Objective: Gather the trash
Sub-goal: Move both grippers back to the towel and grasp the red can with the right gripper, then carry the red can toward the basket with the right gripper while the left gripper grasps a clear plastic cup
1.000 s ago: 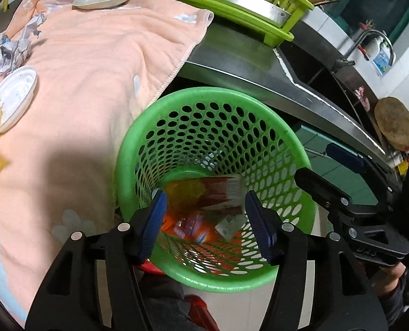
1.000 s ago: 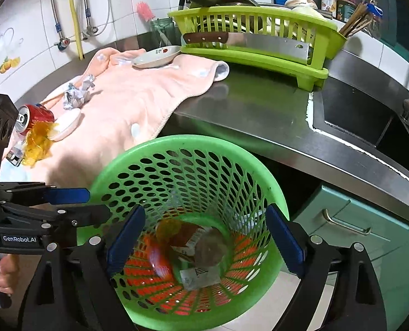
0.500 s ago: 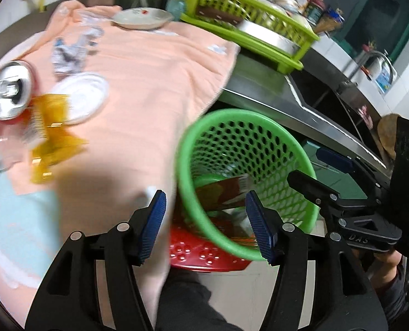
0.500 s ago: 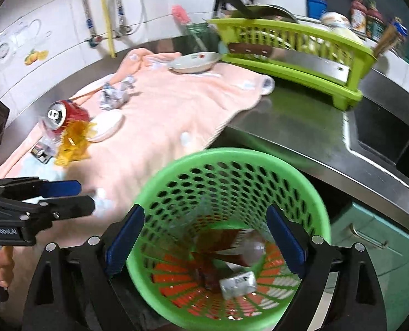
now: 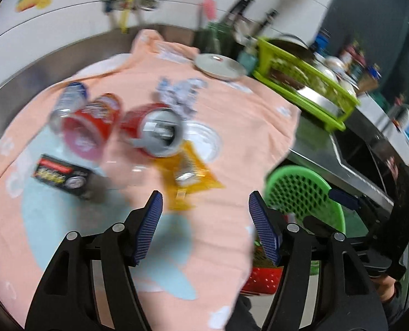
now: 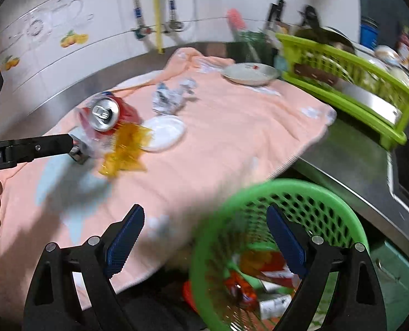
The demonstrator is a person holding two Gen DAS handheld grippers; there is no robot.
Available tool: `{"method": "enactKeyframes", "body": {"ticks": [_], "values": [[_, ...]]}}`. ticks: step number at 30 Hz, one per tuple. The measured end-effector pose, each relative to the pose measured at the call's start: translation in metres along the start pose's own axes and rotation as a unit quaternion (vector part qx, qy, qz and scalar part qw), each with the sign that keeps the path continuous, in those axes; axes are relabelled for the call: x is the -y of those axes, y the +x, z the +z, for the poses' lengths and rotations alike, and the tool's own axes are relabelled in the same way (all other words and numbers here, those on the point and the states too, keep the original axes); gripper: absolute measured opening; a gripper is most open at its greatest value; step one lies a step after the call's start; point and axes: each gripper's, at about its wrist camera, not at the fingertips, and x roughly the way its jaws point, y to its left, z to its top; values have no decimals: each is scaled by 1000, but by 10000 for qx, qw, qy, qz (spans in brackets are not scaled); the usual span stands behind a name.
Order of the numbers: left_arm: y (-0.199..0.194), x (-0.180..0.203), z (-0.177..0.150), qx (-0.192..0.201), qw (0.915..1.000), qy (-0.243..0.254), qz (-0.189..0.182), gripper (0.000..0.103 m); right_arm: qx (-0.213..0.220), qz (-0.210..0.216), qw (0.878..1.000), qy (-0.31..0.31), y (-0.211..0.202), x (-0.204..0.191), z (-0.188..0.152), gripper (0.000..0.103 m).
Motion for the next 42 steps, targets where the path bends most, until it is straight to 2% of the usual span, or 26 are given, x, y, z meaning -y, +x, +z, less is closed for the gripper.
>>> {"method": "enactKeyframes", "body": {"ticks": [11,19,25,33,37,42], "values": [[-25,-83,-8,168,9964,-702,453,65,127,693,9960,-542,43,-80,63,87],[-29,-117,-17,157,9935,-946,619,65,38,856,9937,-724,87,-124,100,87],[-26,-132,-22,114,9928,-1008,633,65,-79,816,9941,-711,119,-140,115,87],[-15,-132,-23,32,9939,-936,585,65,-271,740,9952,-574,146,-147,123,86],[-9,-126,-21,7,9951,-820,561,65,-409,729,9951,-533,153,-145,123,68],[-1,-120,-17,-18,9962,-701,513,65,-399,813,9952,-358,153,-137,124,66]]}}
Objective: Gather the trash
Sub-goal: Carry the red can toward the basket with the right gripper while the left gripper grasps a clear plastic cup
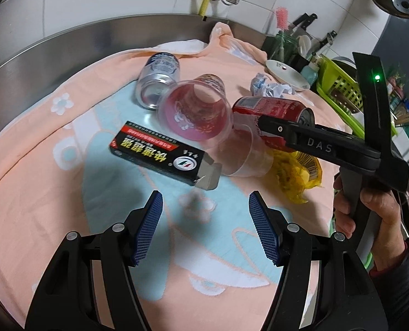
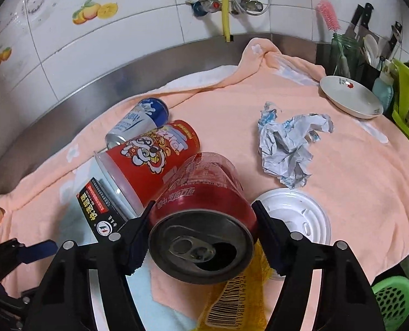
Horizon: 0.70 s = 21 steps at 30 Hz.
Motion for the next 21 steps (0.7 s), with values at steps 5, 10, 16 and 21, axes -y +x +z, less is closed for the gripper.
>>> {"method": "enactKeyframes", "body": {"ticks": [5,10,16,21], "values": [[10,12,4,-31,9998,207,-57,65,109,165,9997,170,-13,9,2,65],[21,23,9,-83,9991,409,-111,65,224,196,9993,220,-33,17,0,65],[35,39,12,-115,9980,560,-272,63,404,177,9987,262,-57,28,-3,65],[47,52,17,-110,9972,717,-208,63,645,234,9971,338,-88,38,-5,65]]}}
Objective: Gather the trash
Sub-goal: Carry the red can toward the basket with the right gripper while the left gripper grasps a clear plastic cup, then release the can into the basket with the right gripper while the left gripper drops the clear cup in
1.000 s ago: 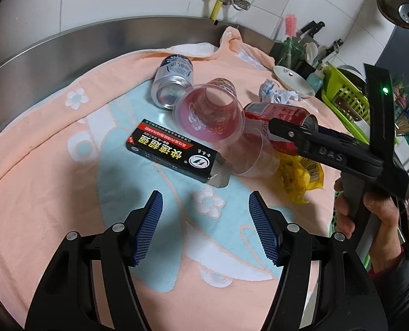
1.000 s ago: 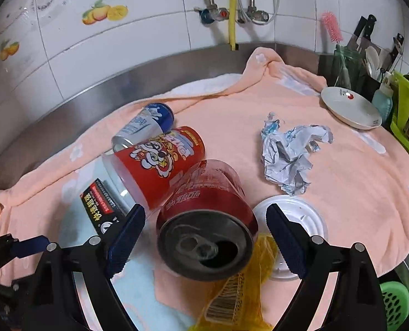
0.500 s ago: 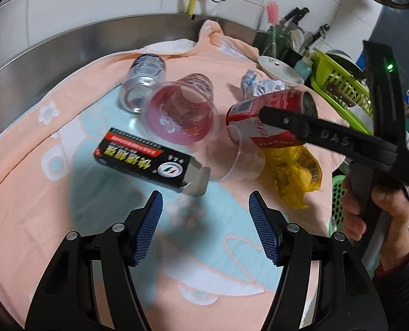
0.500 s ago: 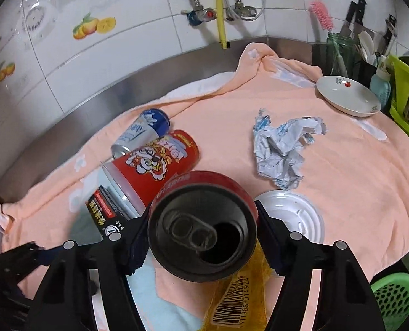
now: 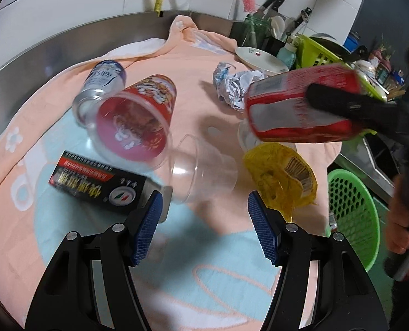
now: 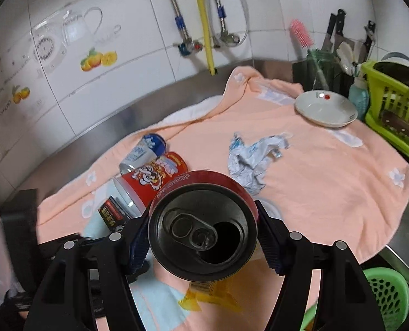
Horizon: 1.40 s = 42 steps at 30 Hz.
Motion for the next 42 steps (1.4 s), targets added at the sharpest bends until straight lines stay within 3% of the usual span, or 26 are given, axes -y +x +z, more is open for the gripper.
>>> {"method": "enactKeyframes", "body": {"ticks": [7,16,19,22,35,42], "values": [[19,18,6,-4,9986,349,391,63,248,-195,9995,-19,-48,17,-12,65],[38,18,11,-44,9972,284,697,63,202,-716,9972,116,-82,55,-48,65],[42,16,11,-102,9976,252,629,49,80,-972,9951,143,-88,69,-68,65],[42,15,10,-82,9980,232,579,45,-99,-1235,9921,210,-91,84,-90,65],[9,21,4,171,9988,230,395,43,-824,-1824,9748,981,-90,153,-173,65],[-19,36,1,340,9985,355,221,43,-1133,-1683,9686,1440,-76,176,-194,65]]}}
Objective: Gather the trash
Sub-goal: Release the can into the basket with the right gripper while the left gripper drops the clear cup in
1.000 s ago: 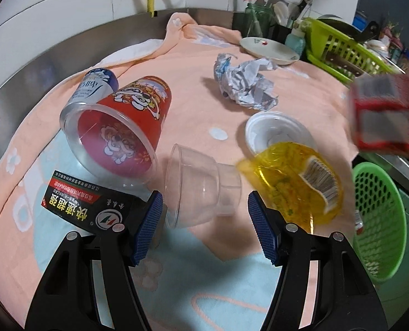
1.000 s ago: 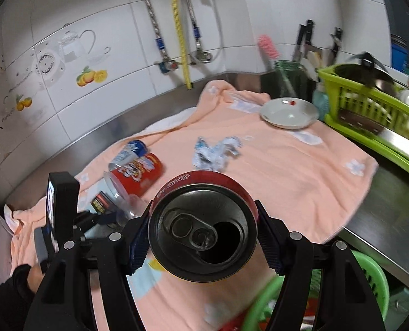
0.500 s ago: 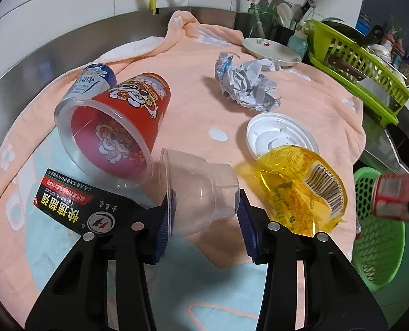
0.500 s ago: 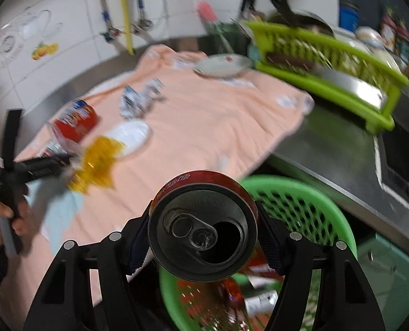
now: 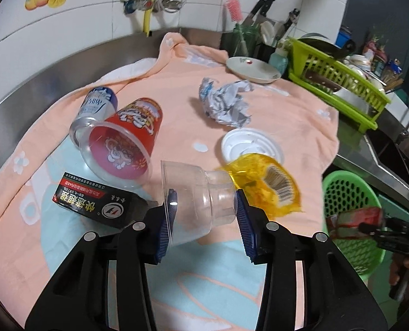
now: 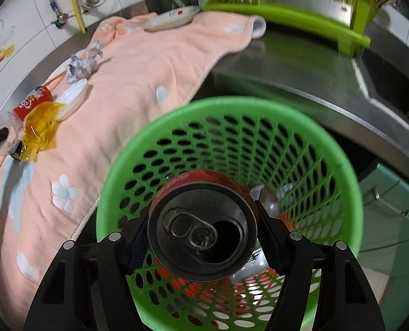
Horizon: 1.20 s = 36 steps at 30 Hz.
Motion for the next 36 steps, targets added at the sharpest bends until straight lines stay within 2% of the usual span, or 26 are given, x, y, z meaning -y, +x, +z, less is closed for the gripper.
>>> {"method": "enactKeyframes", "body": {"ticks": [3,5,8,17,24,30,36], "values": [[-8,6,2,48,9999,50,-75,43,-85,89,9999,93,6,1,-5,67],[-14,13,2,86,9998,109,-160,43,-56,139,9998,148,5,2,-7,75],[-21,24,3,104,9992,184,-325,43,34,151,9998,141,-2,3,-8,79],[-19,85,-5,-25,9943,531,-926,43,449,76,9988,168,-41,16,-10,81],[0,140,-19,-350,9872,810,-1328,43,823,-7,9962,288,-78,36,-15,83],[23,192,-36,-732,9771,1138,-1642,43,1041,-72,9937,415,-101,54,-19,84],[39,234,-55,-1035,9670,1498,-1783,44,1136,-142,9922,486,-111,67,-26,84]]}}
